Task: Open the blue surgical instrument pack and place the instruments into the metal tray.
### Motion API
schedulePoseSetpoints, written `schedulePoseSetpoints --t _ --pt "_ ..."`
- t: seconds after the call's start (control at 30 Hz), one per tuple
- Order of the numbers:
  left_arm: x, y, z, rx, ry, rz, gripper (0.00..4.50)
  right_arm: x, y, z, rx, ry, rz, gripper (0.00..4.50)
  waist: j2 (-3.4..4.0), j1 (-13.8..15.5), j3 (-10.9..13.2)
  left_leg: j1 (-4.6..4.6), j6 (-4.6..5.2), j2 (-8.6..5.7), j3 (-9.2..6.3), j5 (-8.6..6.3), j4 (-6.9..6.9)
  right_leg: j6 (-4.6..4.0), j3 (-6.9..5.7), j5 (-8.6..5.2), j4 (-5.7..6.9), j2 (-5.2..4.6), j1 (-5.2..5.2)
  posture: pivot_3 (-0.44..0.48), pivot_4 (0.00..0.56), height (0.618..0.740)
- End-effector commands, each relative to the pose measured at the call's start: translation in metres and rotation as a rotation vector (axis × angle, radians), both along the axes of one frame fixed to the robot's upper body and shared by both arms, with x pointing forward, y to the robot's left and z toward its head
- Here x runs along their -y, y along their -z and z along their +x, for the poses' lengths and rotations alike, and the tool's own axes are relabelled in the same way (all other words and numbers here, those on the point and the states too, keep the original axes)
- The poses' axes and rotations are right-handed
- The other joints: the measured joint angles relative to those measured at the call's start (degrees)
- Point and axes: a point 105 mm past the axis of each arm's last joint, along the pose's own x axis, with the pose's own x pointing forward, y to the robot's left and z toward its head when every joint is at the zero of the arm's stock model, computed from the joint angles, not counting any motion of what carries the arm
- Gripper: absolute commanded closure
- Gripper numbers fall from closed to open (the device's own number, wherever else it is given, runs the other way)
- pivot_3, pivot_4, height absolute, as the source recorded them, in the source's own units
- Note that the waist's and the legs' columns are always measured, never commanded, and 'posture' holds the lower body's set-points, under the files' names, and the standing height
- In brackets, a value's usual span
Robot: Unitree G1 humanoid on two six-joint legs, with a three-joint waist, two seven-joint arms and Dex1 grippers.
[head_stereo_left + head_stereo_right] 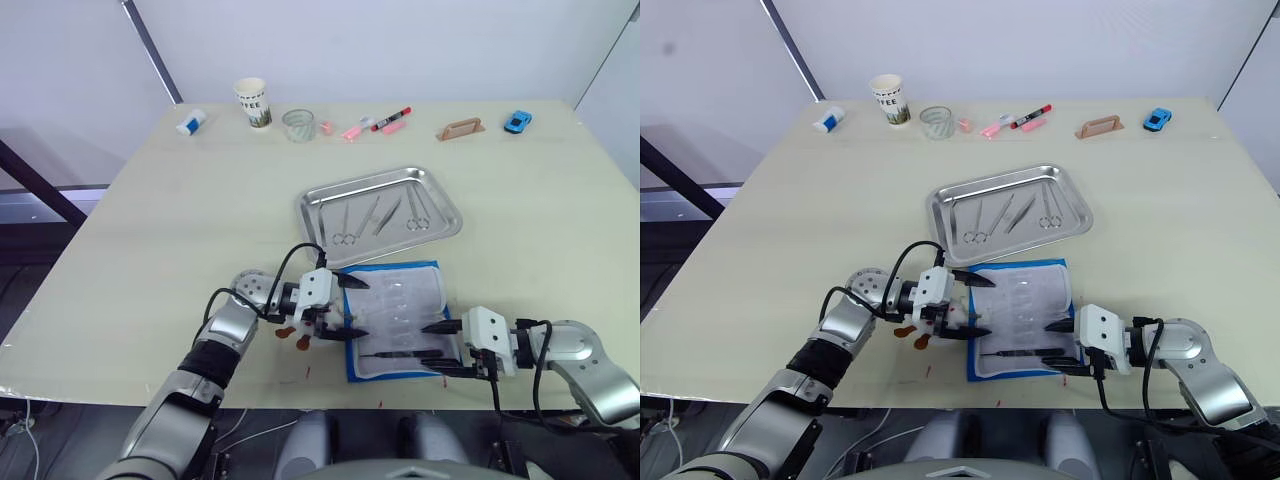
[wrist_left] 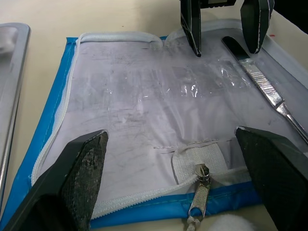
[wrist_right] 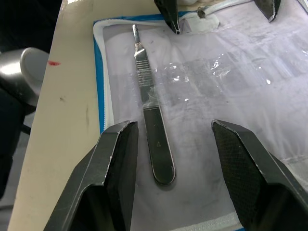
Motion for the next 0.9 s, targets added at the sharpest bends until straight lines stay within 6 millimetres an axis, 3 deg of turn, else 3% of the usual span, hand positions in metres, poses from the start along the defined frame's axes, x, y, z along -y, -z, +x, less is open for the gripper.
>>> schedulePoseSetpoints --t 0.03,0.13,0.27,0.5,0.9 --pt "-0.023 0.053 -0.015 -0.183 -0.069 0.15 0.0 -0.001 0.009 -0.004 0.006 -0.038 -0.037 1.76 -0.02 0.0 0.0 0.05 0.0 0.0 0.02 0.0 0.0 0.0 0.02 0.0 0.01 0.01 0.02 0.0 0.15 0.74" --pt "-0.023 0.054 -0.014 -0.182 -0.07 0.149 0.0 0.0 0.015 -0.007 -0.02 -0.053 -0.051 2.53 -0.07 0.0 0.0 0.38 0.0 0.02 0.02 -0.01 -0.01 0.12 0.04 -0.09 0.01 0.02 0.31 0.0 0.15 0.74" --pt "-0.024 0.054 -0.015 -0.18 -0.071 0.149 0.0 0.002 0.019 -0.007 -0.032 -0.048 -0.057 4.42 -0.21 0.0 -0.2 0.46 0.0 0.08 -0.06 -0.01 -0.03 0.12 0.06 -0.08 0.01 0.03 0.33 0.0 0.15 0.74" --pt "-0.025 0.056 -0.015 -0.182 -0.073 0.149 0.0 0.004 0.015 -0.001 -0.018 -0.032 -0.045 4.44 -0.3 0.0 -0.2 0.46 0.0 0.1 -0.05 -0.01 -0.03 -0.16 0.08 0.08 0.01 0.03 0.33 0.0 0.15 0.74" --pt "-0.023 0.056 -0.015 -0.177 -0.071 0.146 0.0 0.015 -0.019 0.001 0.054 -0.046 -0.097 4.44 -0.22 0.2 -0.2 0.43 0.0 0.08 -0.01 -0.01 -0.03 -0.17 0.09 0.09 0.0 -0.03 0.31 0.0 0.15 0.74"
